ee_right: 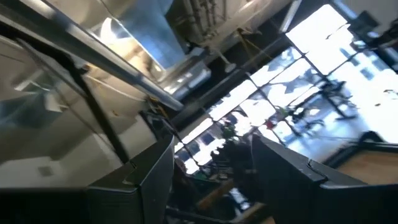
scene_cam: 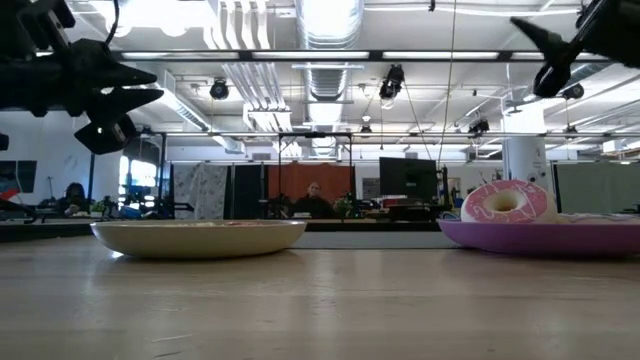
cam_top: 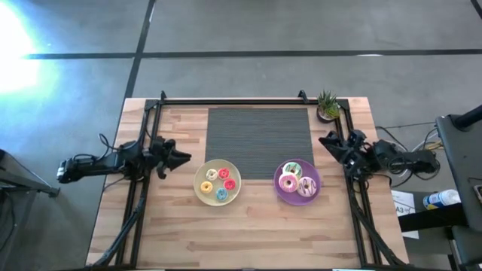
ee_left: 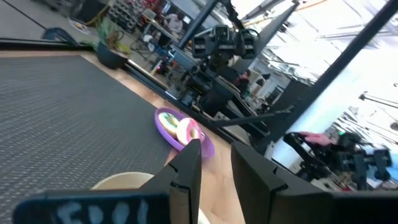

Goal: Pick & Place donuts
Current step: Return to Home Position

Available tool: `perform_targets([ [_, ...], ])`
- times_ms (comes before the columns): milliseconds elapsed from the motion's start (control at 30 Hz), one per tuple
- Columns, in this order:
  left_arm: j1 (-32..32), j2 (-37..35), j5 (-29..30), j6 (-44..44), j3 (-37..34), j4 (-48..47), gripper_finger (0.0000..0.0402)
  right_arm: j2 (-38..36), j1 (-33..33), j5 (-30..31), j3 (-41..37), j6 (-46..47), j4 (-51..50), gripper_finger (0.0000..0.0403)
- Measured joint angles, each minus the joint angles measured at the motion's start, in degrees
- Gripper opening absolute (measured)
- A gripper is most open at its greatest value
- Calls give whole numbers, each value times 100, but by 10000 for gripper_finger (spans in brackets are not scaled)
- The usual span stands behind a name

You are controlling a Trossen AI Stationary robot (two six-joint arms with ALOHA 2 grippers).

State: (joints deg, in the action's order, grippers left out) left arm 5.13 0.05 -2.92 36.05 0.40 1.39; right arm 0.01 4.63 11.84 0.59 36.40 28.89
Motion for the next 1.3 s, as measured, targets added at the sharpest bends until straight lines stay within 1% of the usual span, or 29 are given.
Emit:
perform_targets([
  [233, 115, 0, 0, 0, -2, 0, 62, 0, -782, 4, -3, -2, -647, 206],
  [367, 115, 0, 0, 0, -4, 0, 62, -2, -1067, 7, -4, -2, -815, 206],
  [1033, 106, 0, -2, -2, -7, -2, 62, 57, -1092, 11, -4, -12, -899, 206],
  [1200, 109, 0, -2, -2, -7, -2, 62, 86, -1098, 30, -4, -992, -901, 206],
  [1300, 109, 0, -2, -2, -7, -2, 62, 92, -1098, 28, -4, -1325, -901, 206],
])
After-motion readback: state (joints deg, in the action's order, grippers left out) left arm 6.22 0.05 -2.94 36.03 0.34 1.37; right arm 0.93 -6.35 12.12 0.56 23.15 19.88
